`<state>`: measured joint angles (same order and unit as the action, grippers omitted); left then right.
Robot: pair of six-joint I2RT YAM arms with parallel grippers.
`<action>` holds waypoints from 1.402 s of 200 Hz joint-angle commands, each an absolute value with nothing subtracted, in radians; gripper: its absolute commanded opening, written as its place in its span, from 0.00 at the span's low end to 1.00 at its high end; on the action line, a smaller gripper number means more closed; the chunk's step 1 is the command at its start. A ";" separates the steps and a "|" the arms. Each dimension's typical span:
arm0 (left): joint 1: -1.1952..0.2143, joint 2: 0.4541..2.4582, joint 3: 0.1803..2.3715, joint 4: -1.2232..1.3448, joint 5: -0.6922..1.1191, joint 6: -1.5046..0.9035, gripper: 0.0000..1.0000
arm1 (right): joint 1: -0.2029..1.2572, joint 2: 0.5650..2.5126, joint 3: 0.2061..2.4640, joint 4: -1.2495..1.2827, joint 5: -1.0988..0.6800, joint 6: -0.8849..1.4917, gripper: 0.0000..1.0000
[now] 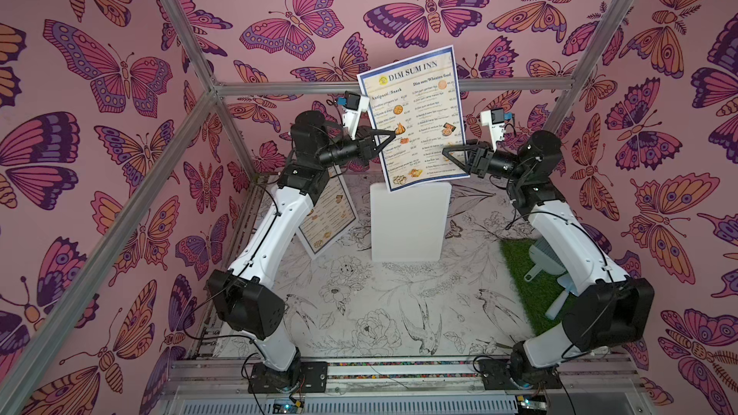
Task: Insert the menus into the narrow rack
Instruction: Insert the menu into the narrow rack.
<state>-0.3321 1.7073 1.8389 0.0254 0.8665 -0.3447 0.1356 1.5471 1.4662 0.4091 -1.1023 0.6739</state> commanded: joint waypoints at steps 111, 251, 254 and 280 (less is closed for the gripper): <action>-0.344 1.887 2.018 0.203 0.827 -0.406 0.02 | 0.079 1.632 1.519 0.572 -1.088 0.783 0.50; -0.362 1.931 2.025 0.218 0.816 -0.410 0.02 | 0.046 1.601 1.352 0.804 -1.040 0.903 0.45; -0.363 1.932 2.025 0.220 0.818 -0.410 0.02 | 0.047 1.603 1.352 0.815 -1.039 0.909 0.45; -0.366 1.947 2.023 0.235 0.820 -0.423 0.02 | 0.047 1.611 1.350 0.845 -1.027 0.931 0.43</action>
